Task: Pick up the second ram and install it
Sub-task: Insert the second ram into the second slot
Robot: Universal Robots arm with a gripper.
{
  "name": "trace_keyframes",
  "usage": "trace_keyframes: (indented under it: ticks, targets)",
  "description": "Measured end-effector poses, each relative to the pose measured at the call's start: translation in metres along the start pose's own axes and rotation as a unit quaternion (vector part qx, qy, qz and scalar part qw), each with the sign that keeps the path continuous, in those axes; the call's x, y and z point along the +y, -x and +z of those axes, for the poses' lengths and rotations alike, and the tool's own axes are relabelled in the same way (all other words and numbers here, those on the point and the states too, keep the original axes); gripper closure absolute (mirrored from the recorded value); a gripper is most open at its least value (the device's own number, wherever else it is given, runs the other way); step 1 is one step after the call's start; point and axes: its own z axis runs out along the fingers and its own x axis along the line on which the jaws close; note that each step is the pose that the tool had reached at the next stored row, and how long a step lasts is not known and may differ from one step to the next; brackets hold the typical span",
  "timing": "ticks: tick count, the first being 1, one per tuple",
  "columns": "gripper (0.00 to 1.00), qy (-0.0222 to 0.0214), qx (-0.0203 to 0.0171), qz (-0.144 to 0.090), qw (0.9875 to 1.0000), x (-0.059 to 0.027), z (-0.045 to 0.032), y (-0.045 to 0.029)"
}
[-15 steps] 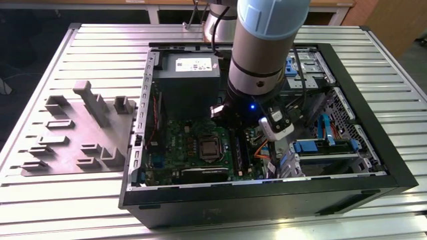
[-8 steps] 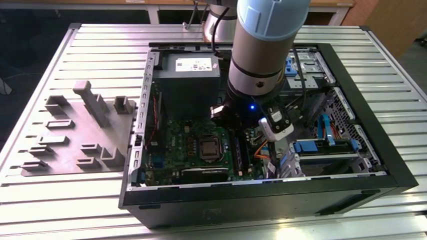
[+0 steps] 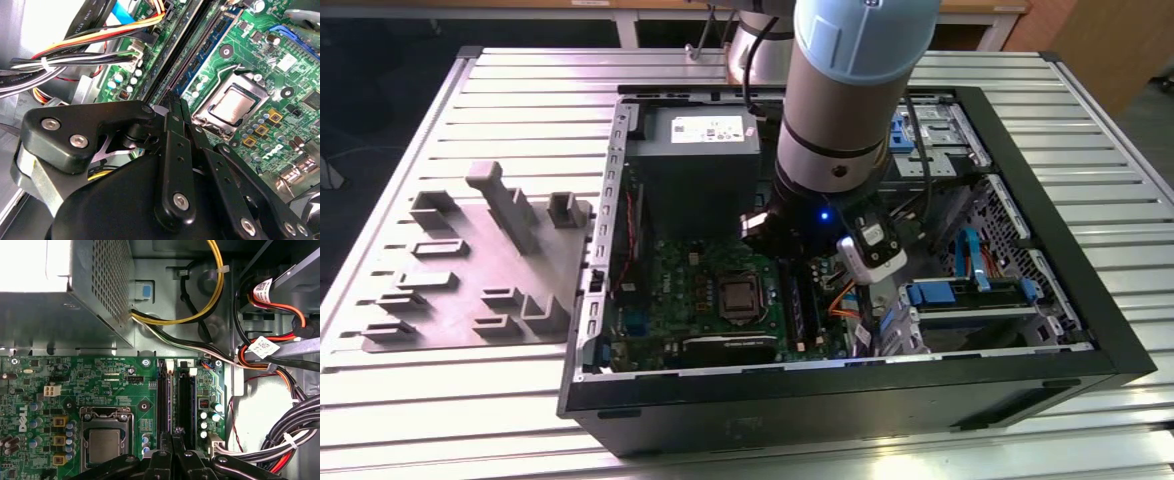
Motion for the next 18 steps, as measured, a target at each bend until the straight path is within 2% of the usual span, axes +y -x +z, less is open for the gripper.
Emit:
trace_keyframes:
  ticks: [18]
  targets:
    - [0.88,0.0000,0.0000,0.000,1.0000,-0.0009,0.0034,0.0000]
